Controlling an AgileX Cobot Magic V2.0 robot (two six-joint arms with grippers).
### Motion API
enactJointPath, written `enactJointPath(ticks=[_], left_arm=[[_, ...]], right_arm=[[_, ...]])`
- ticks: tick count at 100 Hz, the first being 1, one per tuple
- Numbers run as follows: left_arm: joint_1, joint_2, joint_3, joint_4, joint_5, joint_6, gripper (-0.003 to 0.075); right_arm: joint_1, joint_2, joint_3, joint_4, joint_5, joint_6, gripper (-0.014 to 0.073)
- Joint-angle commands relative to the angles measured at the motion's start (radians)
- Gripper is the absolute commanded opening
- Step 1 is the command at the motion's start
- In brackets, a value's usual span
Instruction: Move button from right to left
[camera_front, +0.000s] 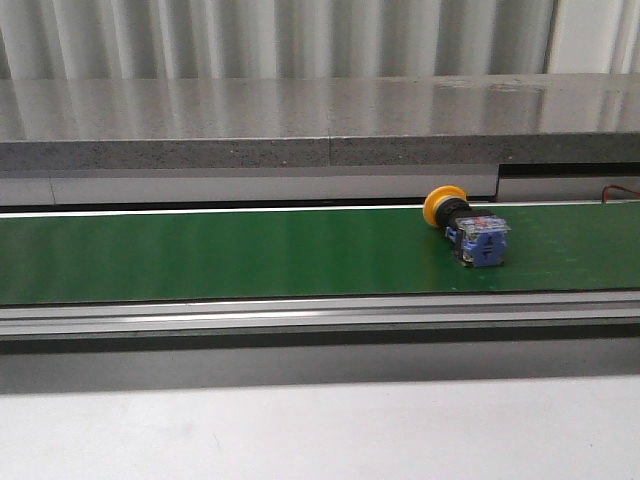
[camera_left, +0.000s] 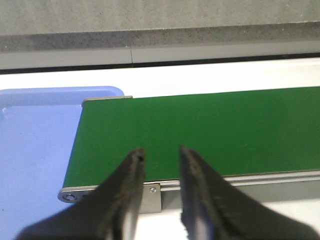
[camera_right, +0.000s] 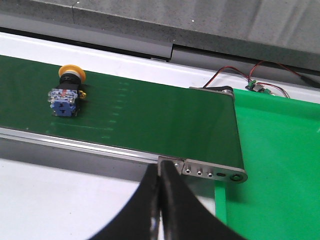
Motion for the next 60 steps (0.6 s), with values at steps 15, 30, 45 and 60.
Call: enactJointPath(ticks=[15,30,45,60], left_arm=[[-0.007,0.159,-0.085,-0.007,-0.026,-0.001,0.0601],[-0.007,0.216,-0.085,-0.034,-0.069,-0.001,0.0596],[-0.007,0.263,-0.098,-0.118,-0.098,-0.001,0.0596],[-0.007,0.372,-0.178,-0.177,0.006,-0.001,0.0596]], right_arm=[[0.000,0.011,-0.021,0.007,-0.080,-0.009,-0.0067],[0.000,0.011,-0.021,0.007,-0.080,-0.009,-0.0067],[0.000,0.011,-0.021,0.007,-0.080,-0.009,-0.0067],[0.000,0.011,-0.021,0.007,-0.080,-0.009,-0.0067]])
